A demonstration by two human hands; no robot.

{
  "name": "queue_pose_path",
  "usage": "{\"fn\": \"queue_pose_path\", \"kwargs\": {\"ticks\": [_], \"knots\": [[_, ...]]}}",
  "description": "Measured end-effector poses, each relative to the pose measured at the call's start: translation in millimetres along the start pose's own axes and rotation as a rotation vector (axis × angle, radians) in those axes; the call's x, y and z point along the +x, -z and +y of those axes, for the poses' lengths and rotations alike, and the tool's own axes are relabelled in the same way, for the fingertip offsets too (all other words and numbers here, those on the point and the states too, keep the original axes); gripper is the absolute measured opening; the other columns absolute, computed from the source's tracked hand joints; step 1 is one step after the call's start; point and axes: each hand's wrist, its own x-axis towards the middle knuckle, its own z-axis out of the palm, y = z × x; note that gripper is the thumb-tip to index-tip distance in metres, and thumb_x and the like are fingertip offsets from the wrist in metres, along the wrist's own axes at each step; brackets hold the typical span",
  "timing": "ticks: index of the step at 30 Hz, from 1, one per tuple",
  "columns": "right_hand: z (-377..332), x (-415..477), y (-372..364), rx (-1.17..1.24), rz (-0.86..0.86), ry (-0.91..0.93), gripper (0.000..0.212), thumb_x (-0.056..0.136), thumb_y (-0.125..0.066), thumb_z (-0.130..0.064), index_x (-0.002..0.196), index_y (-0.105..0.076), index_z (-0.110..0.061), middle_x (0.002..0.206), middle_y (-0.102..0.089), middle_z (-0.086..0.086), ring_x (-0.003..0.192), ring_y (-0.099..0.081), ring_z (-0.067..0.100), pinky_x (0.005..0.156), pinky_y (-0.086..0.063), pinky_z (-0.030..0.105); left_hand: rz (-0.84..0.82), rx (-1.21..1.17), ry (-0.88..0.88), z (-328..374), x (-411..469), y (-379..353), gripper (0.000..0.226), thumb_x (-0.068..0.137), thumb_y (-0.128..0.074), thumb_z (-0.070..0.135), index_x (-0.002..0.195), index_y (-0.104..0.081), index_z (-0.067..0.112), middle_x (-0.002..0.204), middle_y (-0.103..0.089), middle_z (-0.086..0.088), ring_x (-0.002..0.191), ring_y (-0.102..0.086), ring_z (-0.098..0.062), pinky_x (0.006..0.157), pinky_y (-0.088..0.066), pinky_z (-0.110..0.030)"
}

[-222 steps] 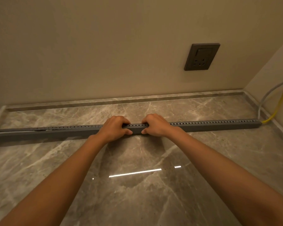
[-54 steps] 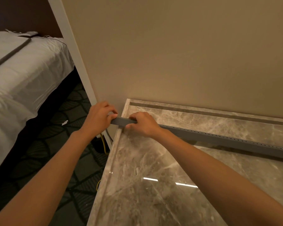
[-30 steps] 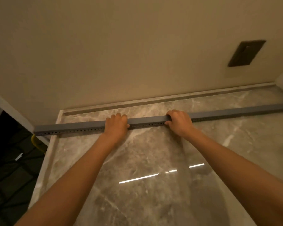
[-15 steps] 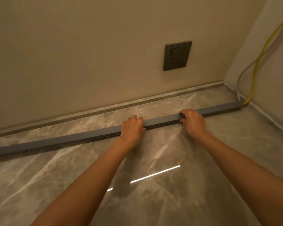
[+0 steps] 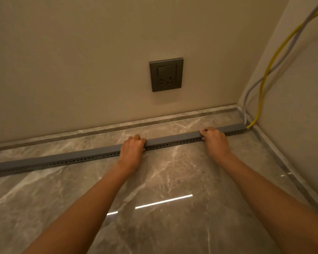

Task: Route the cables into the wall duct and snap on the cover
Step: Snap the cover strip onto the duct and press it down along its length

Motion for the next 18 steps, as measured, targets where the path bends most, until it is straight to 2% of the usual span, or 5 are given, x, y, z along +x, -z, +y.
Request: {"fn": "queue_pose_path", "kwargs": {"ticks": [4, 10, 12, 16, 18], "knots": [[0.2, 22.5, 3.3, -0.017, -0.016, -0.024, 0.031, 0.094, -0.039, 0.002, 0.118, -0.059, -0.003, 0.119, -0.060, 0.018, 0.109, -0.058, 0.034, 0.088, -0.048, 0.038, 0.021, 0.033, -0.023, 0.3, 13.4, 0.2, 0.027, 0.093, -0.047, 0.005, 0.117, -0.059, 0.001, 0.114, -0.059, -0.019, 0.103, -0.055, -0.035, 0.084, -0.045, -0.042], [6.7, 51.5, 8.7, -0.051, -0.066, -0.064, 0.024, 0.094, -0.043, 0.003, 0.113, -0.058, 0.001, 0.116, -0.063, 0.021, 0.107, -0.060, 0.037, 0.085, -0.049, 0.039, 0.049, 0.017, -0.078, -0.7, 36.8, -7.0, 0.016, 0.063, -0.072, -0.013, 0.077, -0.067, -0.006, 0.076, -0.065, -0.023, 0.067, -0.063, -0.038, 0.051, -0.051, -0.038], [7.4, 55.6, 6.7, -0.056, -0.053, -0.053, 0.026, 0.092, -0.044, 0.005, 0.114, -0.057, 0.001, 0.117, -0.062, 0.022, 0.107, -0.060, 0.036, 0.086, -0.049, 0.039, 0.091, 0.014, -0.080, -1.3, 42.5, -8.3, 0.016, 0.065, -0.073, -0.012, 0.078, -0.066, -0.005, 0.079, -0.064, -0.021, 0.070, -0.062, -0.036, 0.051, -0.047, -0.037], [9.1, 64.7, 3.4, -0.102, -0.059, -0.005, 0.038, 0.092, -0.041, 0.007, 0.128, -0.049, -0.001, 0.127, -0.056, 0.019, 0.116, -0.055, 0.035, 0.093, -0.047, 0.040, 0.102, 0.043, -0.054, -0.7, 51.4, -6.7, 0.017, 0.091, -0.051, -0.002, 0.105, -0.060, -0.005, 0.109, -0.058, -0.020, 0.097, -0.055, -0.036, 0.076, -0.045, -0.041], [7.4, 68.5, 3.7, -0.119, -0.069, 0.002, 0.039, 0.091, -0.042, 0.008, 0.129, -0.047, 0.000, 0.128, -0.054, 0.019, 0.116, -0.054, 0.035, 0.093, -0.047, 0.041, 0.064, 0.067, -0.078, 0.1, 55.2, -3.0, 0.013, 0.078, -0.069, -0.004, 0.090, -0.064, -0.005, 0.091, -0.063, -0.020, 0.081, -0.060, -0.035, 0.061, -0.047, -0.037]]}}
